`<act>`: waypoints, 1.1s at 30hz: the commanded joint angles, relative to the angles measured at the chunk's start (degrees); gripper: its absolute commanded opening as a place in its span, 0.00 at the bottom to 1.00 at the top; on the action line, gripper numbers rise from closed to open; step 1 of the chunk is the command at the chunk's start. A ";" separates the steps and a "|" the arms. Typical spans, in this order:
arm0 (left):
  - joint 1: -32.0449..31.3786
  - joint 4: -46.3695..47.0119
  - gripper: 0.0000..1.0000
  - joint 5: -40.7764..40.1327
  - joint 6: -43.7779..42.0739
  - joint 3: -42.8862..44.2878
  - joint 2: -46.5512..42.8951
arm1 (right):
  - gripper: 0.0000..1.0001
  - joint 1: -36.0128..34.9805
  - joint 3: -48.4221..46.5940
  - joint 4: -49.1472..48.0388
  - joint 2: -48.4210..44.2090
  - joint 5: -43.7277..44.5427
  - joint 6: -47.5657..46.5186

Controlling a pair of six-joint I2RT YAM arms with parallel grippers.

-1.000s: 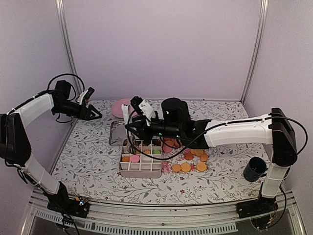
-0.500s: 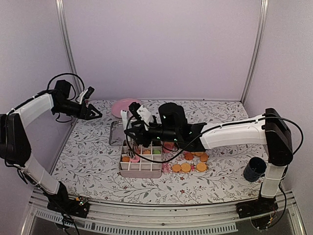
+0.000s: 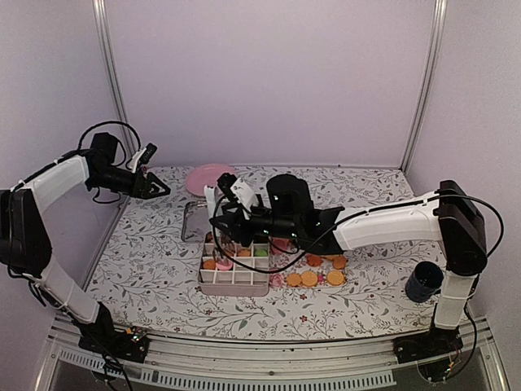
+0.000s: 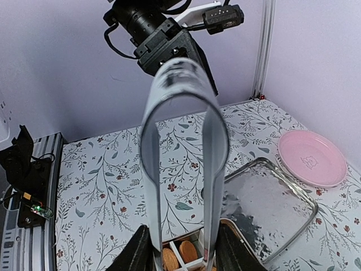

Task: Pack the cookies
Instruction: Adjust the fake cookies in the empty pocket of the box.

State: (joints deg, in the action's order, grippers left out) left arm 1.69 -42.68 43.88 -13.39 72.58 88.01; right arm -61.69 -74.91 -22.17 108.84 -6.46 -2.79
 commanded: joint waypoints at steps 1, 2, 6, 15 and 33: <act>0.60 1.02 0.79 1.21 0.51 -0.24 -1.96 | 0.38 1.23 0.80 -3.13 1.23 -2.14 0.52; 0.57 1.02 0.79 1.21 0.55 -0.24 -1.94 | 0.38 1.46 0.94 -3.32 1.42 -2.89 0.77; 0.59 1.03 0.79 1.04 0.44 -0.42 -2.12 | 0.38 3.10 1.55 -3.91 1.48 -7.29 2.48; 0.57 1.02 0.79 1.36 0.49 -0.02 -1.78 | 0.34 4.97 2.85 -4.58 1.29 -16.46 7.17; 0.53 1.08 0.79 2.54 0.89 0.67 -1.82 | 0.33 8.53 4.79 -2.71 -2.51 -26.53 10.19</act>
State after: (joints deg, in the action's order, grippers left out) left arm 1.69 -42.33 44.69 -13.17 72.58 87.64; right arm -53.04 -72.05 -26.63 109.80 -28.25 6.00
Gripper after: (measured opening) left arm 0.789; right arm 0.334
